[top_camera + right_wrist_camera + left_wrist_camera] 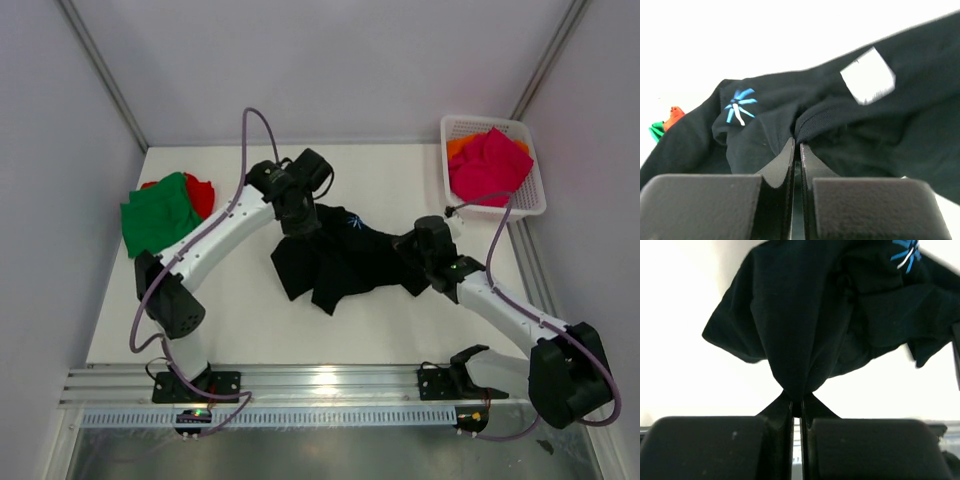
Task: Fold and stack the t-shirts
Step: Flatten out the tshirt
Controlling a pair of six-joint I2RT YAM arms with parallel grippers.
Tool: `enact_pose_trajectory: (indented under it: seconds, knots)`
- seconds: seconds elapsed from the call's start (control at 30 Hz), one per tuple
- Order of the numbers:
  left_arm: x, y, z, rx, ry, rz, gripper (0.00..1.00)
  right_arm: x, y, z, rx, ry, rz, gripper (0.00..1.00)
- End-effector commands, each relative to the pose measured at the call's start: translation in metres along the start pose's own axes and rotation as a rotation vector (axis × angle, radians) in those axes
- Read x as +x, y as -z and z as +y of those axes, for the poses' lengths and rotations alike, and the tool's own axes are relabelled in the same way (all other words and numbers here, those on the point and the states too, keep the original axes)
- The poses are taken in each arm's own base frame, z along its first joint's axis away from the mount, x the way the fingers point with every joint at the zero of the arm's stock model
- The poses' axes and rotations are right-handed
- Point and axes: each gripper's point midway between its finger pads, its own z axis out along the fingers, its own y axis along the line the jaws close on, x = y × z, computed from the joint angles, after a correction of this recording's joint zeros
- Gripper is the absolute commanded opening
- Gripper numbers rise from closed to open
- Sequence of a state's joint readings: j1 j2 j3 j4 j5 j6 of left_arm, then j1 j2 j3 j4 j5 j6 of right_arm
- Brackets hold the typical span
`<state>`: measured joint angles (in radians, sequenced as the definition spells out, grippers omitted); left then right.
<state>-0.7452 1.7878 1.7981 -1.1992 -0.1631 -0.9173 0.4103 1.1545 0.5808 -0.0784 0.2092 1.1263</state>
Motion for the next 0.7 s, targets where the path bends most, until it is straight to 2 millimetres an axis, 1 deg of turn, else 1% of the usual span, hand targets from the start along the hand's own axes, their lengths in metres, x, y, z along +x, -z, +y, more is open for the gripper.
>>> enact_pose_trajectory:
  seconds: [0.0, 0.03, 0.07, 0.13, 0.17, 0.23, 0.27, 0.33, 0.37, 0.43, 0.47, 0.5, 0.53, 0.57, 0.63, 0.67]
  knots:
    - [-0.029, 0.029, 0.045, -0.198, -0.058, -0.105, 0.00, -0.045, 0.017, 0.038, -0.050, 0.137, -0.143, 0.03]
    - [-0.036, 0.034, 0.051, -0.224, -0.062, -0.129, 0.00, -0.053, 0.021, 0.044, -0.057, 0.148, -0.163, 0.03]
    - [-0.045, 0.044, 0.053, -0.218, -0.053, -0.156, 0.00, -0.064, 0.027, 0.058, -0.078, 0.159, -0.190, 0.03]
    - [-0.059, 0.055, 0.070, -0.257, -0.035, -0.180, 0.00, -0.080, 0.035, 0.064, -0.072, 0.202, -0.231, 0.03]
    - [-0.071, 0.064, 0.078, -0.262, -0.016, -0.205, 0.00, -0.091, 0.041, 0.076, -0.092, 0.204, -0.256, 0.03]
    - [-0.081, 0.074, 0.092, -0.287, -0.008, -0.227, 0.00, -0.102, 0.048, 0.082, -0.092, 0.233, -0.277, 0.03]
    - [-0.092, 0.085, 0.103, -0.307, 0.002, -0.263, 0.00, -0.115, 0.053, 0.089, -0.098, 0.223, -0.303, 0.03]
    - [-0.101, 0.094, 0.114, -0.330, 0.007, -0.285, 0.00, -0.127, 0.058, 0.094, -0.104, 0.230, -0.322, 0.03]
    - [-0.109, 0.103, 0.125, -0.355, 0.004, -0.304, 0.00, -0.138, 0.064, 0.101, -0.118, 0.222, -0.341, 0.03]
    - [-0.115, 0.110, 0.135, -0.379, 0.002, -0.312, 0.00, -0.150, 0.069, 0.108, -0.125, 0.242, -0.368, 0.03]
    - [-0.119, 0.115, 0.142, -0.393, 0.005, -0.318, 0.00, -0.159, 0.076, 0.118, -0.141, 0.243, -0.389, 0.03]
    - [-0.122, 0.118, 0.149, -0.423, -0.017, -0.319, 0.00, -0.166, 0.078, 0.119, -0.137, 0.248, -0.405, 0.03]
    - [-0.122, 0.120, 0.155, -0.436, -0.016, -0.320, 0.00, -0.171, 0.079, 0.123, -0.133, 0.266, -0.417, 0.03]
    - [-0.124, 0.121, 0.161, -0.443, 0.003, -0.324, 0.00, -0.182, 0.087, 0.133, -0.150, 0.266, -0.445, 0.03]
    - [-0.126, 0.129, 0.174, -0.486, 0.031, -0.355, 0.00, -0.197, 0.092, 0.138, -0.137, 0.273, -0.474, 0.03]
    - [-0.125, 0.132, 0.180, -0.513, 0.042, -0.360, 0.00, -0.207, 0.097, 0.146, -0.143, 0.278, -0.496, 0.03]
